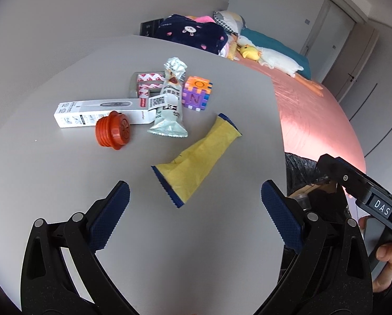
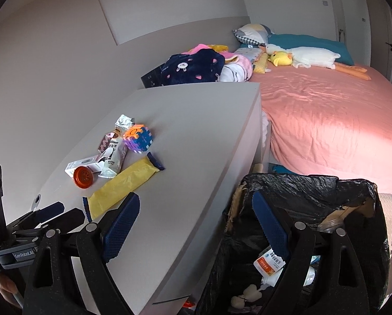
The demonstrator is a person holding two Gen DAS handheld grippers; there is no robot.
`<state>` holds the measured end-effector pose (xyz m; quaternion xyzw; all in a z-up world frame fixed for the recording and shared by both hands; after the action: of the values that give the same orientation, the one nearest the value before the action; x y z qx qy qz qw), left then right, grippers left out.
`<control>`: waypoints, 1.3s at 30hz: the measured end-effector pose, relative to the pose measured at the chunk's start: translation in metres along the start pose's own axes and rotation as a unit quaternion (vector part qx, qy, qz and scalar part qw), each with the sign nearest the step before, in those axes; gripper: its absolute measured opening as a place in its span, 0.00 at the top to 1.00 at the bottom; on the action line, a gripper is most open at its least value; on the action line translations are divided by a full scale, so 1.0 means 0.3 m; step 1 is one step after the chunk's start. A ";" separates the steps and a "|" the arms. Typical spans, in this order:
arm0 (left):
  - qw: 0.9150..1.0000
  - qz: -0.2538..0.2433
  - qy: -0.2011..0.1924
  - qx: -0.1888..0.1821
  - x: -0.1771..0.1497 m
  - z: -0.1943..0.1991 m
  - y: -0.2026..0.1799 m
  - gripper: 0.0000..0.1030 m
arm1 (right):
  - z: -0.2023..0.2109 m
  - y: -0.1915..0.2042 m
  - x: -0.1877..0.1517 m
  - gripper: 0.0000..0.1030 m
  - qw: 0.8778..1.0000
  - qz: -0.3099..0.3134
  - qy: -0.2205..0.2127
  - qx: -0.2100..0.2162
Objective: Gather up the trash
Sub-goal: 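Grasp the orange plastic cap with the left gripper while the right gripper grasps the yellow wrapper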
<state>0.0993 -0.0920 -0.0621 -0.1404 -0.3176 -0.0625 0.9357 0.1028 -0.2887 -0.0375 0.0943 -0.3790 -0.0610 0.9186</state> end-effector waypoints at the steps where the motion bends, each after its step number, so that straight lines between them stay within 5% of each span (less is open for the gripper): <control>1: 1.000 0.003 0.000 0.002 0.005 -0.003 0.016 0.06 | -0.011 0.013 0.001 0.15 1.000 0.001 0.003 0.002; 21: 0.996 0.067 -0.013 0.049 0.104 -0.112 0.280 0.07 | -0.239 0.220 0.015 0.15 0.997 -0.020 0.064 0.034; 34: 0.994 0.091 -0.012 0.061 0.119 -0.160 0.354 0.20 | -0.357 0.294 0.011 0.22 0.995 -0.029 0.094 0.012; 39: 0.995 0.070 -0.017 0.075 0.119 -0.162 0.348 0.38 | -0.385 0.310 0.011 0.22 0.995 -0.025 0.095 -0.009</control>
<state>0.1771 -0.0082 -0.1006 -0.0924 -0.3267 0.0301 0.9401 0.1907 -0.1839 -0.0950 0.1009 -0.2867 -0.0784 0.9495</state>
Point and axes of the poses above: each gripper's, at about its wrist camera, not at the fingertips, and z roughly against the way its jaws point, y to its left, x to its top, the point moved 6 cm from there along -z, roughly the way its jaws point
